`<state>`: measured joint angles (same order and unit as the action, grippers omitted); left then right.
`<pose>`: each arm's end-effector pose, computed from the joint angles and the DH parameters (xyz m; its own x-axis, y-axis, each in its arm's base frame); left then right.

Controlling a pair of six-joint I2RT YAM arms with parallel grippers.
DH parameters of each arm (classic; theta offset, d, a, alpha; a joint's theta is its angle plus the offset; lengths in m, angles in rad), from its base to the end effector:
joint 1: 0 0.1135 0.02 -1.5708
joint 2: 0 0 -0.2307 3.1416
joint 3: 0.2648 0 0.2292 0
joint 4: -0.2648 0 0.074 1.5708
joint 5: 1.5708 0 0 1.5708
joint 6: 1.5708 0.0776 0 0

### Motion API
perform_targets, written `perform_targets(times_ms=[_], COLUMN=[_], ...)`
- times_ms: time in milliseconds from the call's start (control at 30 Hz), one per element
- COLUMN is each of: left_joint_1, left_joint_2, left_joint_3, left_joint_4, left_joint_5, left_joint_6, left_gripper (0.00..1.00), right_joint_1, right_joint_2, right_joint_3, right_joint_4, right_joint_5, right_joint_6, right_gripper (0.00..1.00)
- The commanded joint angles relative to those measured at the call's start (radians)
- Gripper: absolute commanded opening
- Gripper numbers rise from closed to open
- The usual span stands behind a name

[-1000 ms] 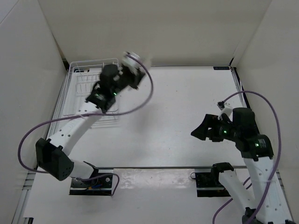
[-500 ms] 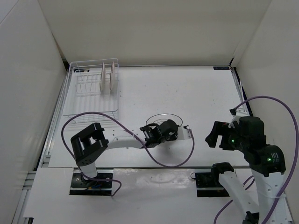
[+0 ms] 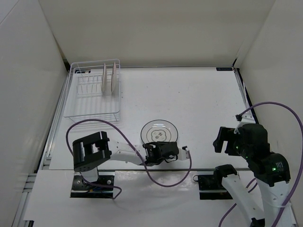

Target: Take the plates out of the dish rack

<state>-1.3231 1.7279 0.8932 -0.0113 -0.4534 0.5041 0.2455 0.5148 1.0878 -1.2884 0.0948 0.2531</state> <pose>0.1174 -0.3255 0.1101 0.2259 0.8779 -0.4221 0.7894 0.0889 0.6074 0.0859 0.0140 0.2982 -0.6592 0.0918 -0.7463 -0.0078 0.9916 0.1289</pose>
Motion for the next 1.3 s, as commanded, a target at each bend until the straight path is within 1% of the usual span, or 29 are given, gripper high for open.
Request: perform_targets(times_ms=[0,67,133,200,267,333,433,533,600,633,667,733,833,867,900,933,967,1000,1033,1067,1100,1133,1200,1233,1267], left_joint_1=[-0.031,-0.044,-0.060,-0.076,-0.082,-0.090,-0.093,-0.094,-0.093,-0.091,-0.090,-0.084,-0.057,-0.047,-0.012,0.002,0.021,0.098,0.128,0.193,0.228,0.333,0.421,0.572,0.626], left_joint_2=[0.008,0.025,0.047,0.055,0.065,0.064,0.047,0.007,-0.033,-0.043,-0.074,-0.097,-0.220,-0.246,-0.273,-0.362,-0.395,-0.422,-0.508,-0.533,-0.580,-0.594,-0.640,-0.643,-0.651], left_joint_3=[-0.001,0.007,0.016,0.024,0.038,0.047,0.065,0.075,0.075,0.073,0.076,0.085,0.079,0.075,0.076,0.076,0.081,0.085,0.090,0.105,0.110,0.131,0.180,0.231,0.266], left_joint_4=[-0.088,-0.111,-0.119,-0.128,-0.142,-0.165,-0.193,-0.207,-0.205,-0.211,-0.214,-0.246,-0.282,-0.294,-0.312,-0.328,-0.349,-0.380,-0.397,-0.418,-0.429,-0.440,-0.513,-0.536,-0.573], left_joint_5=[-0.042,-0.047,-0.065,-0.073,-0.080,-0.087,-0.093,-0.097,-0.091,-0.084,-0.079,-0.068,-0.025,-0.016,0.002,0.034,0.047,0.094,0.142,0.188,0.202,0.214,0.281,0.304,0.390], left_joint_6=[-0.107,-0.134,-0.160,-0.177,-0.188,-0.193,-0.194,-0.200,-0.200,-0.205,-0.208,-0.229,-0.266,-0.274,-0.291,-0.308,-0.317,-0.338,-0.351,-0.384,-0.395,-0.406,-0.488,-0.530,-0.615], left_gripper=[0.45,0.47,0.54,0.54,0.57,0.59,0.65,0.75,0.85,0.86,0.92,0.93,0.95,0.98,0.99,0.99,0.99,0.99,0.99,0.99,0.99,0.99,0.99,0.99,0.99], right_joint_1=[0.015,0.020,0.028,0.029,0.032,0.032,0.032,0.034,0.035,0.031,0.034,0.034,0.035,0.034,0.034,0.032,0.037,0.035,0.035,0.038,0.037,0.034,0.035,0.035,0.038], right_joint_2=[-0.015,-0.013,-0.015,-0.015,-0.018,-0.016,-0.022,-0.022,-0.016,-0.013,-0.012,-0.010,-0.010,-0.007,-0.007,-0.007,-0.004,-0.002,0.013,0.019,0.027,0.034,0.060,0.070,0.095], right_joint_3=[-0.009,-0.009,-0.006,-0.011,-0.012,-0.012,-0.012,-0.014,-0.019,-0.020,-0.019,-0.022,-0.023,-0.022,-0.025,-0.025,-0.026,-0.029,-0.031,-0.028,-0.029,-0.031,-0.029,-0.032,-0.032], right_joint_4=[0.001,0.001,-0.002,-0.002,0.000,0.001,-0.002,-0.002,0.004,0.003,0.001,0.003,0.003,0.006,0.008,0.008,0.011,0.009,0.009,0.008,0.011,0.008,0.003,-0.002,-0.005], right_joint_5=[0.043,0.048,0.049,0.057,0.060,0.057,0.059,0.057,0.059,0.057,0.057,0.053,0.053,0.056,0.056,0.057,0.053,0.054,0.049,0.057,0.062,0.074,0.080,0.077,0.074], right_joint_6=[-0.003,-0.005,-0.003,-0.003,-0.002,-0.002,-0.003,0.000,-0.003,-0.003,0.000,-0.003,-0.003,-0.002,-0.003,-0.003,-0.005,-0.006,-0.006,-0.003,-0.005,0.001,0.008,0.006,0.006], right_gripper=[0.89,0.89,0.89,0.89,0.89,0.89,0.89,0.89,0.89,0.89,0.89,0.89,0.89,0.89,0.89,0.89,0.89,0.89,0.89,0.89,0.89,0.89,0.89,0.89,0.89])
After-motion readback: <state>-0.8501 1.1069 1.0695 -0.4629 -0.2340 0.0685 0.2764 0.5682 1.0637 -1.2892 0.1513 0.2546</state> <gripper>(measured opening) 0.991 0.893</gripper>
